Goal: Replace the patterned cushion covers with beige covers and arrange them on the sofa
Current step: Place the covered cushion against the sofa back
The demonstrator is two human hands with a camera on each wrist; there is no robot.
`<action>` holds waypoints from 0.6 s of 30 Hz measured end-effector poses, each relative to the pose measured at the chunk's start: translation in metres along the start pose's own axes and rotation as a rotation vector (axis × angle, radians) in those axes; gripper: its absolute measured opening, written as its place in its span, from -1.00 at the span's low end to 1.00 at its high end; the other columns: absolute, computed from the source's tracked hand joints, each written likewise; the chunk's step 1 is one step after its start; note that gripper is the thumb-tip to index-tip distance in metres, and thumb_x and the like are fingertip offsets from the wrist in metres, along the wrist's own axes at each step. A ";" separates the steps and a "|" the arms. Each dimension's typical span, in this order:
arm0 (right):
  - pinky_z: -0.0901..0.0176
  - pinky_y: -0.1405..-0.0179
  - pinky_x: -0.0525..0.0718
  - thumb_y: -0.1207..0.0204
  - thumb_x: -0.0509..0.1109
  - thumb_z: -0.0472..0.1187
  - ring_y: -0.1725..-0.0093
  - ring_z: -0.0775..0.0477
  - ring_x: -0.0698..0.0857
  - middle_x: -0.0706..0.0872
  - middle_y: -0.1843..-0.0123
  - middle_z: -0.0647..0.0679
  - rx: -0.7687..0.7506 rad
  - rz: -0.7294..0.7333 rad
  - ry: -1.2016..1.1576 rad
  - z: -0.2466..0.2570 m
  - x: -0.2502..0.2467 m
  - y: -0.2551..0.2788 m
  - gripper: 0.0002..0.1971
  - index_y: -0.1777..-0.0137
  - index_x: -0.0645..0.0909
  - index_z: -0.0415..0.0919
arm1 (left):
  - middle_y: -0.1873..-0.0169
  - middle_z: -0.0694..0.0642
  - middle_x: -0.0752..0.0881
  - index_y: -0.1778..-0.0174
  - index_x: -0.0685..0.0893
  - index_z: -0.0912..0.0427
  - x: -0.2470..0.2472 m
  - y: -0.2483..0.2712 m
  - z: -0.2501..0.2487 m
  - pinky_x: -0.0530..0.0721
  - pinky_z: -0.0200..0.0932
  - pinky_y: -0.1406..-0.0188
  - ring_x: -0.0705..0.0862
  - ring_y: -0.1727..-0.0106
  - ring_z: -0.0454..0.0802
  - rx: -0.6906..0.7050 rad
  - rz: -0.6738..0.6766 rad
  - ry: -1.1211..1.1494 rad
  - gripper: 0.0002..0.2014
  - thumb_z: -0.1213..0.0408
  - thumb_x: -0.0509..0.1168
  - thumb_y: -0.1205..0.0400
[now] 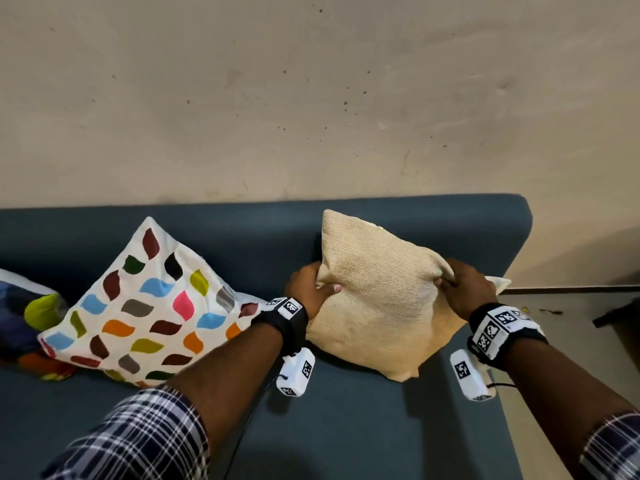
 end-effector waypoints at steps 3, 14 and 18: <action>-0.17 -0.08 0.61 -0.62 0.40 -0.06 -0.17 -0.34 0.71 0.78 -0.09 -0.14 -0.003 -0.019 -0.017 -0.003 0.002 -0.001 -0.87 -0.11 0.62 -0.04 | -0.04 -0.04 0.84 -0.16 0.75 0.02 0.002 -0.003 0.000 0.73 -0.03 -0.17 0.78 -0.07 -0.05 0.020 -0.017 0.012 -0.68 0.12 0.56 -0.51; -0.39 -0.33 0.50 -0.39 0.51 -0.21 -0.40 -0.35 0.51 0.52 -0.38 -0.23 -0.055 -0.293 -0.046 0.002 -0.030 0.033 -0.31 -0.54 0.42 -0.11 | 0.12 -0.08 0.55 0.02 0.50 0.01 -0.029 0.024 -0.042 0.44 -0.14 0.22 0.52 0.16 -0.09 0.283 -0.357 -0.321 -0.74 0.09 0.47 -0.58; -0.39 -0.28 0.51 -0.40 0.42 -0.01 -0.43 -0.35 0.50 0.51 -0.42 -0.22 -0.358 -0.519 -0.025 0.049 -0.018 0.087 -0.39 -0.47 0.49 -0.12 | -0.34 0.04 0.58 -0.26 0.57 -0.03 0.047 0.065 -0.088 0.57 0.11 -0.21 0.59 -0.35 0.15 0.926 -0.174 -0.849 -0.70 0.11 0.37 -0.62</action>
Point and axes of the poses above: each hand's wrist, its own y-axis away from the middle knuckle, its own x-axis out of the palm, z = x × y, the point moved 7 cm from there along -y, towards the middle knuckle
